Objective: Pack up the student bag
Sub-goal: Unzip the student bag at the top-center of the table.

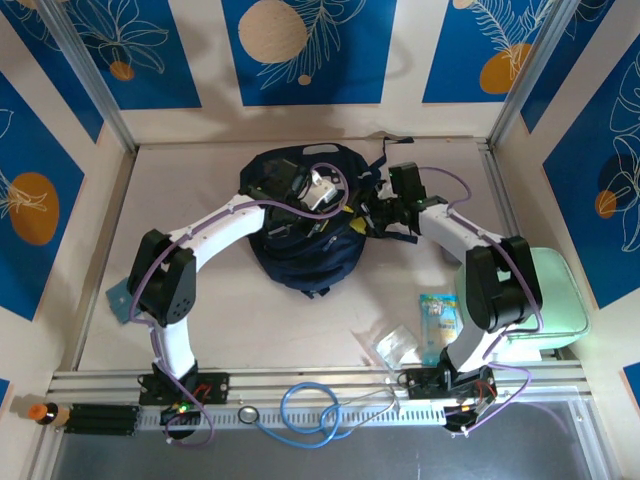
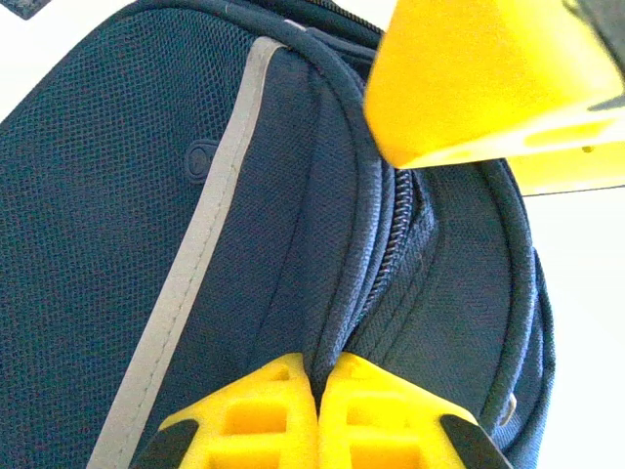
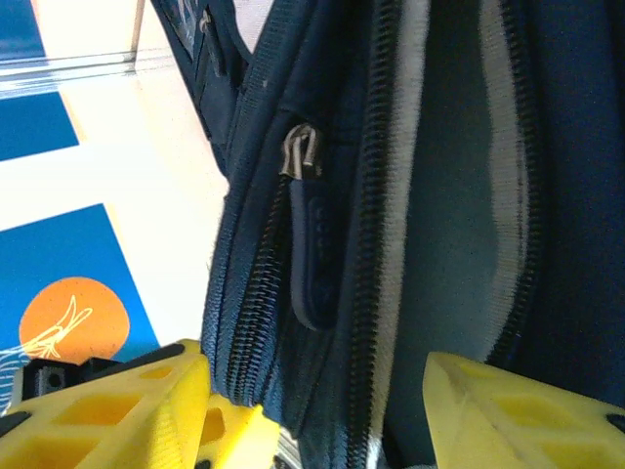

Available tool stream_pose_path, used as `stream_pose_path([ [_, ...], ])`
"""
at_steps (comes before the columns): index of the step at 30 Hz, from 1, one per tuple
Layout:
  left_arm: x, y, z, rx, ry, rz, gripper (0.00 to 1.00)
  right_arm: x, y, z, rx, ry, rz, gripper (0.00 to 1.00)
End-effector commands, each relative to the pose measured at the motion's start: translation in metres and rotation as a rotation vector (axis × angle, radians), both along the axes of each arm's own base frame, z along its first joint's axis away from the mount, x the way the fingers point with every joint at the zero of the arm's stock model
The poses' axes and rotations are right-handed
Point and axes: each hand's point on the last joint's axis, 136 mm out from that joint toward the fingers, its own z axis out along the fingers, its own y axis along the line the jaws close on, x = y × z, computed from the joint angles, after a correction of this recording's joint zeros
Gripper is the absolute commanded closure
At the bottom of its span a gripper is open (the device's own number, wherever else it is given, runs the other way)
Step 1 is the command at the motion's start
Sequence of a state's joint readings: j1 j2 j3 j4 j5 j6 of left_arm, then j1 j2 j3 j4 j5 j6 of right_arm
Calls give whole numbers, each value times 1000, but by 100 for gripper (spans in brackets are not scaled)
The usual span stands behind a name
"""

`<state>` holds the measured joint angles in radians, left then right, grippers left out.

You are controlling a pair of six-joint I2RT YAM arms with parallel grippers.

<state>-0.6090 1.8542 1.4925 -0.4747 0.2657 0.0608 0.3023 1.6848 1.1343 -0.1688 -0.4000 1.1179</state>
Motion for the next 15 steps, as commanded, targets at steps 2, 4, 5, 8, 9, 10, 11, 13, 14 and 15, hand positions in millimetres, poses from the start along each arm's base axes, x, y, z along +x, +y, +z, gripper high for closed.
stream_pose_path([
  [2, 3, -1, 30, -70, -65, -24, 100, 8, 14, -2, 4, 60, -14, 40],
  [4, 0, -1, 32, -78, -63, -29, 97, 10, 18, -6, 6, 68, -7, 42],
  [5, -2, -1, 33, -82, -65, -34, 96, 11, 21, -7, 8, 66, -2, 43],
  [8, -5, 3, 32, -80, -63, -22, 93, 10, 28, -10, 2, 65, 16, 53],
  [9, -7, 5, 31, -76, -58, -13, 86, 10, 29, -11, 0, 64, 21, 58],
  [10, -8, 8, 32, -73, -56, 2, 79, 10, 30, -10, 1, 60, 25, 63],
  [11, -9, 12, 33, -68, -51, 24, 73, 9, 31, -10, 2, 55, 31, 68],
  [13, -12, 21, 34, -58, -36, 83, 65, 9, 33, -7, 8, 41, 40, 75],
  [14, -13, 27, 35, -47, -22, 139, 62, 10, 35, -4, 21, 29, 48, 78],
  [15, -16, 32, 34, -43, 3, 182, 61, 10, 37, -2, 36, 18, 57, 80],
])
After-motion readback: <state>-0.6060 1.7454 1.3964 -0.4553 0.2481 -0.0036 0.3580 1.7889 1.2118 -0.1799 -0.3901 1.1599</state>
